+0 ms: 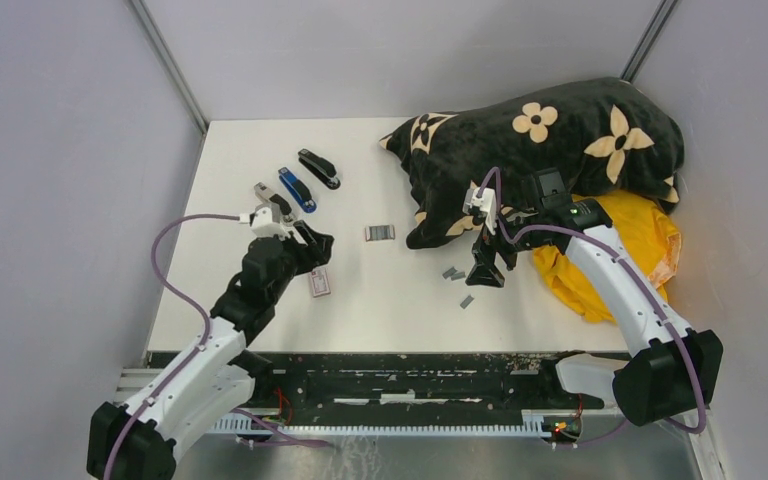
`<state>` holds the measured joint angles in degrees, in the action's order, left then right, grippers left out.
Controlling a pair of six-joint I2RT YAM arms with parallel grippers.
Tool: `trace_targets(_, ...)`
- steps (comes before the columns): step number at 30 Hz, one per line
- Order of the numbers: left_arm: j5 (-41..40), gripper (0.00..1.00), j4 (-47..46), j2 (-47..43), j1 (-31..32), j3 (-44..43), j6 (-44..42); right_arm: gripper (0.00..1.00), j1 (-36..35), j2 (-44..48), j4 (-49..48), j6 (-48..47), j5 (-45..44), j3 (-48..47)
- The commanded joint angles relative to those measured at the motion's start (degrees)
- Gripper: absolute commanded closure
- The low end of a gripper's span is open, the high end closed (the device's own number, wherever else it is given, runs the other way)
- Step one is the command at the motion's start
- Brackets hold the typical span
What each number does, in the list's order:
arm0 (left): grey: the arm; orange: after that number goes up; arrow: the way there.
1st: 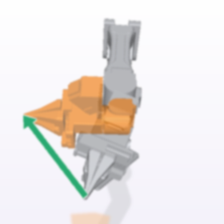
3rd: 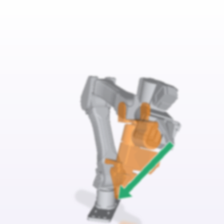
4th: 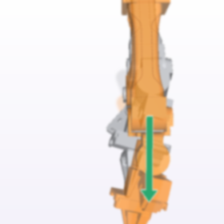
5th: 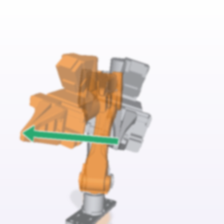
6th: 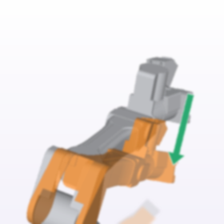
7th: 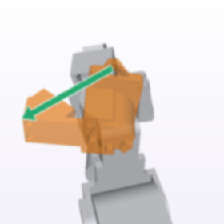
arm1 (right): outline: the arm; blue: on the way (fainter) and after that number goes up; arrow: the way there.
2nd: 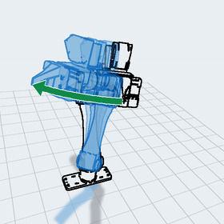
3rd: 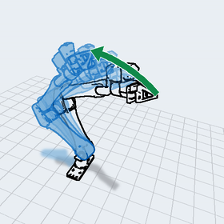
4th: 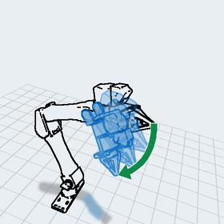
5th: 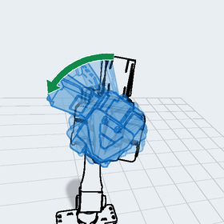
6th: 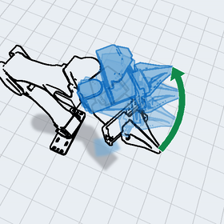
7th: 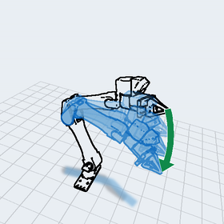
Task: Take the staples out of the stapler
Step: Move the staple box to the center of the board.
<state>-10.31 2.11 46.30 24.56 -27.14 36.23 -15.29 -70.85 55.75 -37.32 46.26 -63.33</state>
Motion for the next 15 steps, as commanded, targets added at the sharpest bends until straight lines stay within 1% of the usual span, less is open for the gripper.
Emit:
trace_targets(1, -2.0, 0.23, -4.9, -2.0, 0.0, 7.5, -1.3, 0.08, -0.1, 1.5, -1.3, -0.2, 0.2, 0.3)
trace_targets(7, -11.4, 0.27, -3.1, -3.6, -0.1, 12.6, 5.0, 0.08, -0.1, 1.4, -1.4, -0.3, 0.1, 0.5)
trace_targets(11, -16.9, 0.33, -1.3, -4.2, -0.2, 14.5, 8.7, 0.08, 0.0, 1.4, -1.3, -0.4, 0.0, 0.5)
trace_targets(14, -19.1, 0.40, 0.9, -4.1, -0.2, 14.1, 10.7, 0.08, -0.1, 1.4, -1.3, -0.4, 0.0, 0.4)
trace_targets(15, -19.2, 0.41, 1.4, -3.9, -0.1, 14.0, 11.0, 0.08, -0.1, 1.4, -1.3, -0.4, -0.1, 0.4)
